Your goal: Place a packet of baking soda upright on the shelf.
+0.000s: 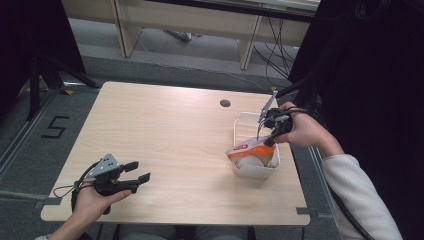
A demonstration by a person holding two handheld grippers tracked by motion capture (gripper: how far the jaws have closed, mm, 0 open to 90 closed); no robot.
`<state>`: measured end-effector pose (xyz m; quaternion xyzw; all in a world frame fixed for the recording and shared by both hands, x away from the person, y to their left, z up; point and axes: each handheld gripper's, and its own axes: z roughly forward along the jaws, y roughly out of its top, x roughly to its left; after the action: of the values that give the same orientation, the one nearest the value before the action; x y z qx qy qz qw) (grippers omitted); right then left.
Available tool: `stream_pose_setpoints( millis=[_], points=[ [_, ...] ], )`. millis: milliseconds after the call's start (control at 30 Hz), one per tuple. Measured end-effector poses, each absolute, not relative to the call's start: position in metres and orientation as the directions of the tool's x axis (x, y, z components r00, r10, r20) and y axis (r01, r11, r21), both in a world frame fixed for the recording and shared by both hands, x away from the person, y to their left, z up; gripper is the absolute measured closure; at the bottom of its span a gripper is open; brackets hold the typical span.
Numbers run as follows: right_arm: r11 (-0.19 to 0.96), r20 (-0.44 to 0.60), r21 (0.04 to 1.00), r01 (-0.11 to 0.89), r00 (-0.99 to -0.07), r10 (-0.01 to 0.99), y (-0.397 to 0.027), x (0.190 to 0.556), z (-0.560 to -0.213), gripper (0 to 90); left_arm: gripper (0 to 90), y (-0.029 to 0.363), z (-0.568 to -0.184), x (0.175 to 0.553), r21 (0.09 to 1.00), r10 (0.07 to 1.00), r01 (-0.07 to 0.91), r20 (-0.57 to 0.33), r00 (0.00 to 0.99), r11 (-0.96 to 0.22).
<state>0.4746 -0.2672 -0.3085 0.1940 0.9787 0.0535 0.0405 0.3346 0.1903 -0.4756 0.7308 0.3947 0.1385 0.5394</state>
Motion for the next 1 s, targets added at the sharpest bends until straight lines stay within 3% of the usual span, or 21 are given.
stream_pose_setpoints(
  millis=[500,633,767,1000],
  points=[
    [0.892,-0.060,0.085,0.444,-0.892,0.449,-0.279,0.477,-0.318,90.0,33.4,0.190,-0.475,0.335,0.898,0.726,0.424,-0.217,0.653,-0.113],
    [0.903,-0.060,0.087,0.421,-0.903,0.426,-0.281,0.479,-0.318,90.0,33.3,0.190,-0.475,0.335,0.898,0.726,0.425,-0.218,0.653,-0.112],
    [0.883,-0.051,0.143,0.447,-0.888,0.457,-0.278,0.475,-0.313,75.0,33.3,0.190,-0.476,0.335,0.898,0.726,0.425,-0.217,0.653,-0.115],
    [0.877,-0.046,0.247,0.412,-0.899,0.435,-0.262,0.471,-0.305,61.0,33.1,0.189,-0.476,0.334,0.895,0.730,0.436,-0.235,0.642,-0.095]
  ],
)
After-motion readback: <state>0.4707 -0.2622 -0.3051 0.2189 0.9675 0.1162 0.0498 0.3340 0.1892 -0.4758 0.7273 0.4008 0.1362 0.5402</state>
